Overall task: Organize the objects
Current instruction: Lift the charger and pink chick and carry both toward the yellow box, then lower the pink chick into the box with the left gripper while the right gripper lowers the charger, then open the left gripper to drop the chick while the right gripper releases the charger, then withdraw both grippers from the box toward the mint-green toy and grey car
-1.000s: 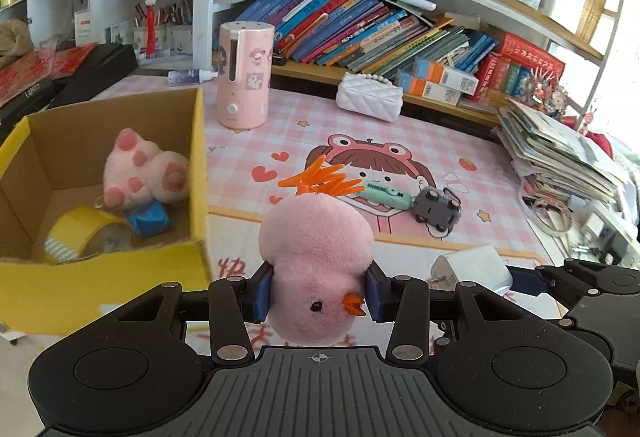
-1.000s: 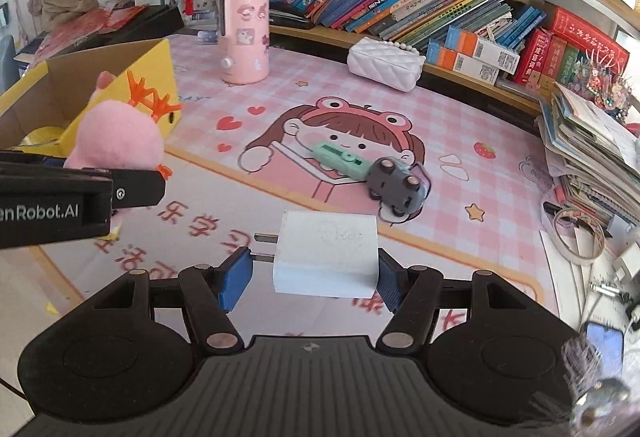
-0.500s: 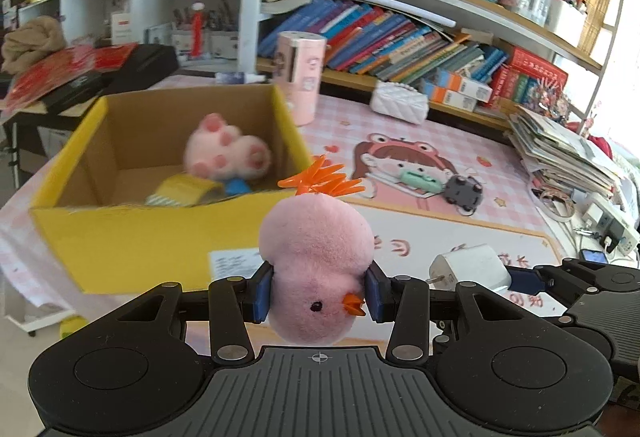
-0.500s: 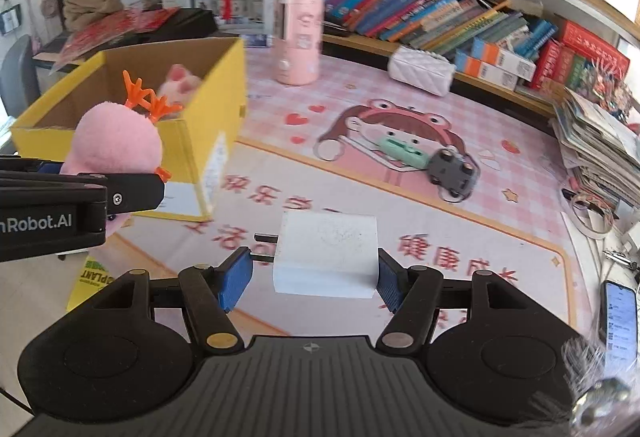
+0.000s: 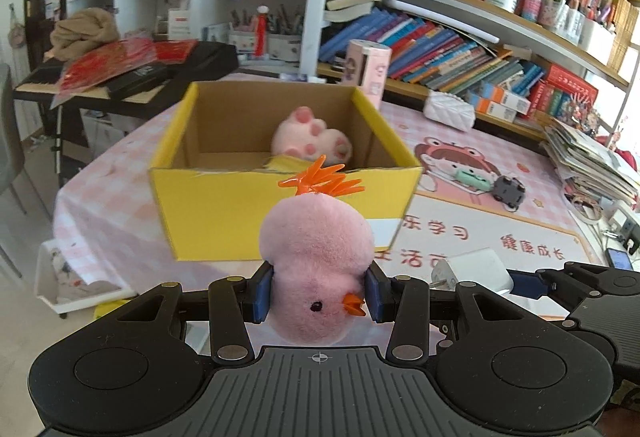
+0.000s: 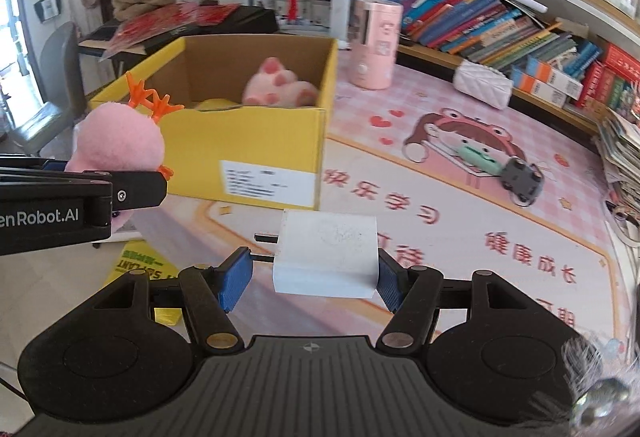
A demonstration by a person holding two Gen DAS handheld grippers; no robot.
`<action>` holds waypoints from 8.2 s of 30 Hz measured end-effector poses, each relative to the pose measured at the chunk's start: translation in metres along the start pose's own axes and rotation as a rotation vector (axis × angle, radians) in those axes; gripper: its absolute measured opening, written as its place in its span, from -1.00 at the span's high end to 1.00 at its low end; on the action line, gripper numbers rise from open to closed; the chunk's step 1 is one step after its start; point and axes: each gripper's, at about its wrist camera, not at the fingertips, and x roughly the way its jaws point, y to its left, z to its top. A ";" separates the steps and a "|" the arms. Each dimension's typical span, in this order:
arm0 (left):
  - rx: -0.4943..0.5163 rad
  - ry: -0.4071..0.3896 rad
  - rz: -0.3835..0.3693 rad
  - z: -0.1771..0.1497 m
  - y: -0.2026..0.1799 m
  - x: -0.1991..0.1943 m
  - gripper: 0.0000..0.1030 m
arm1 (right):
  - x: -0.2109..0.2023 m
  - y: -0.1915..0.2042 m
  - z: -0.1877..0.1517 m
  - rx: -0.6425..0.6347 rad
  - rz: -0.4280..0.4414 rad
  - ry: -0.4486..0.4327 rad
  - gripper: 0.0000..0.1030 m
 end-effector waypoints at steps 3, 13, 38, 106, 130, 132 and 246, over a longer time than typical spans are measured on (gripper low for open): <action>-0.012 -0.005 0.014 -0.004 0.012 -0.007 0.17 | -0.001 0.015 0.000 -0.013 0.016 -0.001 -0.21; -0.044 -0.049 0.039 -0.003 0.039 -0.021 0.17 | -0.006 0.045 0.008 -0.042 0.037 -0.019 -0.21; -0.040 -0.128 0.133 0.080 0.036 0.055 0.17 | 0.047 -0.001 0.132 -0.112 0.042 -0.196 -0.21; 0.028 0.001 0.321 0.100 0.030 0.141 0.00 | 0.160 -0.012 0.184 -0.311 0.188 -0.137 -0.21; -0.027 -0.036 0.353 0.094 0.045 0.108 -0.19 | 0.205 0.030 0.174 -0.567 0.210 0.147 -0.21; -0.028 -0.036 0.352 0.094 0.045 0.108 -0.19 | 0.205 0.030 0.173 -0.564 0.207 0.147 -0.21; 0.202 0.053 -0.063 0.030 -0.158 0.107 -0.72 | 0.008 -0.184 -0.002 0.167 -0.358 -0.008 -0.93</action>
